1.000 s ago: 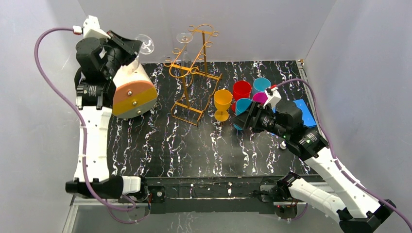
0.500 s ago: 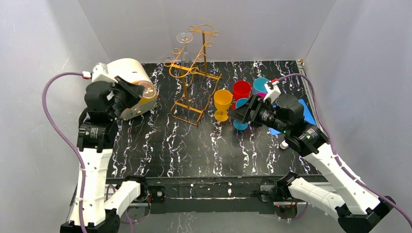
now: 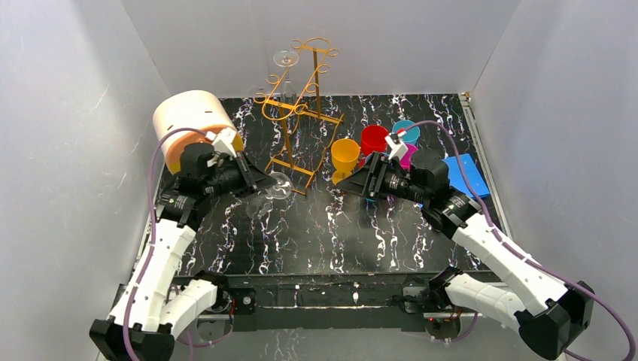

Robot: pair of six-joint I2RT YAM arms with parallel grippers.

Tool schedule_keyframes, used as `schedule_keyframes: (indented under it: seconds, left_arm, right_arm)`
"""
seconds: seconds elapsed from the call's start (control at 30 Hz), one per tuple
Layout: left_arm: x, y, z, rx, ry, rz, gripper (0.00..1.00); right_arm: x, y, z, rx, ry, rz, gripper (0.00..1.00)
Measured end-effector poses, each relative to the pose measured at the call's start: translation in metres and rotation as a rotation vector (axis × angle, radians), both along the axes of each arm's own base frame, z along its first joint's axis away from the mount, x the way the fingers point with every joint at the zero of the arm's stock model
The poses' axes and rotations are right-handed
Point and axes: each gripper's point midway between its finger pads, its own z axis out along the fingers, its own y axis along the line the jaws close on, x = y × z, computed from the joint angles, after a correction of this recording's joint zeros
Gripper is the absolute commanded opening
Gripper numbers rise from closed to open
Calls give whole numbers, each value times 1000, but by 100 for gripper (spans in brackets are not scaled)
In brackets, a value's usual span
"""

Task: Take the wine glass off the wine glass rack
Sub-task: Place the wine glass at the center of the board.

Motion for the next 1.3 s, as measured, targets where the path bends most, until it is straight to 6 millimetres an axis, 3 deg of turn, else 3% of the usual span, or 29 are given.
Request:
schedule_keyframes:
  seconds: [0.1, 0.27, 0.43, 0.63, 0.77, 1.03, 1.3]
  left_arm:
    - [-8, -27, 6, -28, -13, -106, 0]
    - [-20, -55, 20, -88, -46, -208, 0]
    - [-17, -67, 34, -152, -91, -221, 0]
    - [-17, -80, 18, -206, -62, -216, 0]
    - [-15, -86, 21, -243, -72, -212, 0]
    - [-22, -100, 36, -316, -109, -252, 0]
    - [-25, -104, 23, -327, -76, -250, 0]
  right_arm:
    - [-2, 6, -9, 19, 46, 22, 70]
    - [-5, 18, 2, 100, 45, 89, 65]
    - [-9, 29, 7, 153, 50, 162, 62]
    - [-16, 40, 2, 186, 104, 256, 62]
    - [-19, 41, 2, 207, 104, 279, 60]
    - [-7, 41, 4, 244, 123, 205, 38]
    - [-2, 44, 1, 268, 144, 190, 35]
